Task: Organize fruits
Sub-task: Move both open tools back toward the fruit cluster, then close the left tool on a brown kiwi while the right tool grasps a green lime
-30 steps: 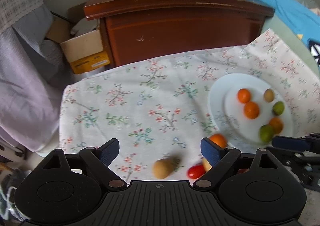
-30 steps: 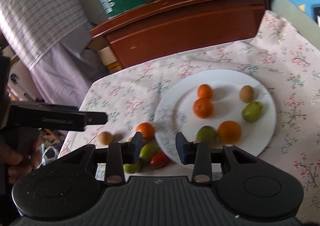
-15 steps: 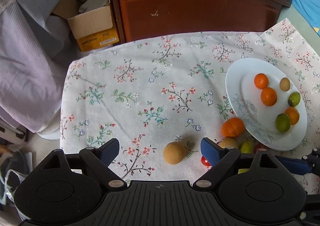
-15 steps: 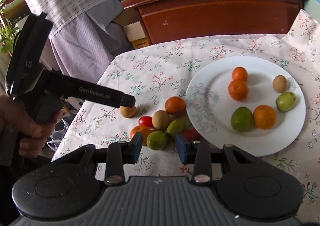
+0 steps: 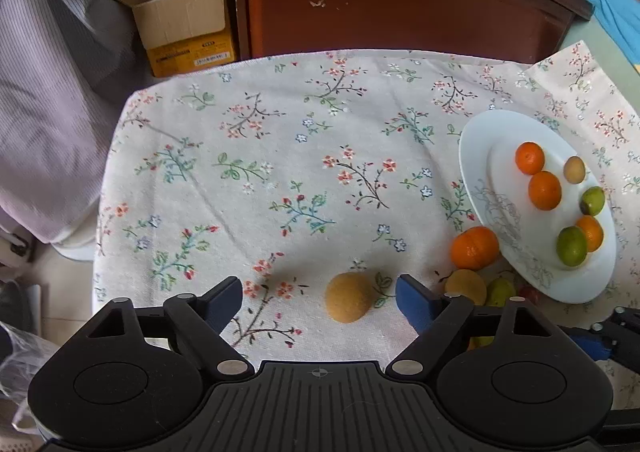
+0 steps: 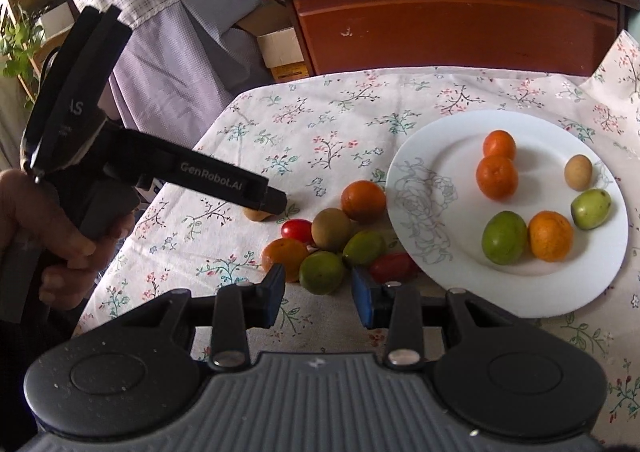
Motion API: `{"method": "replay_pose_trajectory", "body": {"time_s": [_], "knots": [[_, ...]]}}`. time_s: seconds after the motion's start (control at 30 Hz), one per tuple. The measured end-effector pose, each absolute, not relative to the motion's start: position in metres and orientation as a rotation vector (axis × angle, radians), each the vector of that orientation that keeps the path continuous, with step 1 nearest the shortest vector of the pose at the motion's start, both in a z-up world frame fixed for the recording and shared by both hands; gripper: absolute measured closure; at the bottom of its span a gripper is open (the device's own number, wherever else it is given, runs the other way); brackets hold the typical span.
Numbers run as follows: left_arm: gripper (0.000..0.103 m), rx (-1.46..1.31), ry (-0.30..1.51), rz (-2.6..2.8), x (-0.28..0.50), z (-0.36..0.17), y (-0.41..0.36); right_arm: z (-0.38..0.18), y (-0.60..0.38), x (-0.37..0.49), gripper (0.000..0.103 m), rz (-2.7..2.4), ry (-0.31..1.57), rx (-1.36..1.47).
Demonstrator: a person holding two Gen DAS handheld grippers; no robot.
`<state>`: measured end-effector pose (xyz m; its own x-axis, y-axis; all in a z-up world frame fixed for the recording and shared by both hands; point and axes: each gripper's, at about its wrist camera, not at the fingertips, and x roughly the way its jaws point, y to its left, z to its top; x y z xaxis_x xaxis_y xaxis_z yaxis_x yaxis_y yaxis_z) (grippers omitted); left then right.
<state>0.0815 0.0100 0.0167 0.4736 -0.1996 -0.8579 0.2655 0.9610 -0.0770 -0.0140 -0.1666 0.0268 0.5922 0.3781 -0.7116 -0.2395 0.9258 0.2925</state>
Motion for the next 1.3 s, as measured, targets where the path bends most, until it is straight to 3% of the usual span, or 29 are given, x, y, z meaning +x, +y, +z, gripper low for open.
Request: {"method": "replay_pose_trajectory", "body": {"time_s": [0.27, 0.4, 0.6, 1.3], "knots": [[0.037, 0.096, 1.017, -0.303, 0.081, 0.011, 0.005, 0.020, -0.160, -0.012, 0.071, 0.346, 0.852, 0.136], [0.059, 0.110, 0.998, -0.311, 0.079, 0.012, 0.003, 0.018, -0.161, -0.010, 0.077, 0.343, 0.851, 0.150], [0.073, 0.119, 0.994, -0.349, 0.076, 0.014, -0.001, 0.018, -0.161, -0.010, 0.077, 0.340, 0.853, 0.159], [0.079, 0.150, 0.891, -0.362, 0.062, 0.032, -0.005, 0.027, -0.169, -0.011, 0.077, 0.345, 0.838, 0.206]]}}
